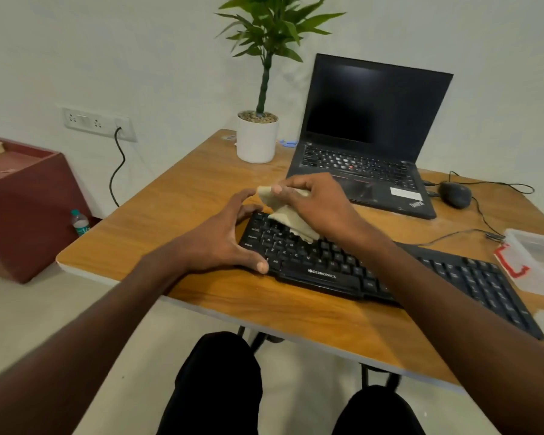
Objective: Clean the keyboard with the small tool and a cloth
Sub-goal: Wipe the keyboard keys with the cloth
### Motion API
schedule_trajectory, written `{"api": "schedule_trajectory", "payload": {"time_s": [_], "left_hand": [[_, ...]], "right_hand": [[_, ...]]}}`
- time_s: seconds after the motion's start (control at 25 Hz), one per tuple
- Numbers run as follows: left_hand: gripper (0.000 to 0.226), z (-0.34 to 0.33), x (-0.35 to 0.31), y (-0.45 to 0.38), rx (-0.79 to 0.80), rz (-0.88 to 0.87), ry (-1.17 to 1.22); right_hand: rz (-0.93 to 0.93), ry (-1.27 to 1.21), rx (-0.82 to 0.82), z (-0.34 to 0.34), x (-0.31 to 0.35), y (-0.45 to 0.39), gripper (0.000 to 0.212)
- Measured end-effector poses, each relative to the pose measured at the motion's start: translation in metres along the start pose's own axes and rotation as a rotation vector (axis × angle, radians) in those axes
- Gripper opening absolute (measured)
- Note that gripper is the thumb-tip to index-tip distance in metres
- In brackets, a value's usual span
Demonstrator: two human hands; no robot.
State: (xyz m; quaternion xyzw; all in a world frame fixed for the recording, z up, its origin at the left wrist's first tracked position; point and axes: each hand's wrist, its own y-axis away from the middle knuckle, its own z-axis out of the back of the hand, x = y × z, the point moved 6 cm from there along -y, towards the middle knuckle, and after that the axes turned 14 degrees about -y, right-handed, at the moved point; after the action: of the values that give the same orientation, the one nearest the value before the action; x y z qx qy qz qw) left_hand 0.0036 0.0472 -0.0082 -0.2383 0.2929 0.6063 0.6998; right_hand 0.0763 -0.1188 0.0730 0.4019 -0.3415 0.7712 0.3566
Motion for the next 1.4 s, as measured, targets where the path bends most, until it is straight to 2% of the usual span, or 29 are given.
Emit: {"api": "schedule_trajectory", "payload": {"time_s": [0.12,0.24,0.56,0.68,0.76,0.92,1.04,1.12,1.16,1.28,1.4], "left_hand": [[0.144,0.001,0.004,-0.003,-0.029,0.009,-0.03],[0.147,0.001,0.008,-0.005,-0.048,0.006,-0.049],[0.145,0.002,0.01,-0.008,-0.068,0.011,-0.053],[0.145,0.003,0.01,-0.008,-0.077,0.012,-0.044],[0.145,0.002,0.009,-0.008,-0.075,0.006,-0.042],[0.145,0.002,0.01,-0.008,-0.071,0.012,-0.038],[0.147,0.001,0.009,-0.008,-0.068,0.01,-0.04],[0.146,0.002,0.009,-0.007,-0.066,0.008,-0.043],[0.145,0.002,0.009,-0.007,-0.069,0.01,-0.042],[0.144,0.002,0.009,-0.008,-0.071,0.004,-0.021],[0.144,0.002,0.01,-0.007,-0.065,0.004,-0.028]], "right_hand": [[0.022,0.266,0.148,-0.024,-0.009,-0.024,0.015],[0.084,0.499,0.164,-0.03,-0.009,-0.028,0.014],[0.101,0.559,0.257,-0.038,-0.002,-0.032,0.015],[0.122,0.721,0.192,-0.044,0.003,-0.036,0.013],[0.161,0.693,0.232,-0.05,0.004,-0.038,0.013],[0.064,0.537,0.316,-0.048,0.003,-0.04,0.009],[0.109,0.585,0.353,-0.049,0.009,-0.039,0.011],[0.064,0.643,0.413,-0.048,0.01,-0.043,0.011],[0.054,0.667,0.408,-0.049,0.011,-0.046,0.011],[0.102,0.647,0.24,-0.053,0.012,-0.045,0.014],[0.105,0.579,0.257,-0.051,0.005,-0.036,0.012]]}}
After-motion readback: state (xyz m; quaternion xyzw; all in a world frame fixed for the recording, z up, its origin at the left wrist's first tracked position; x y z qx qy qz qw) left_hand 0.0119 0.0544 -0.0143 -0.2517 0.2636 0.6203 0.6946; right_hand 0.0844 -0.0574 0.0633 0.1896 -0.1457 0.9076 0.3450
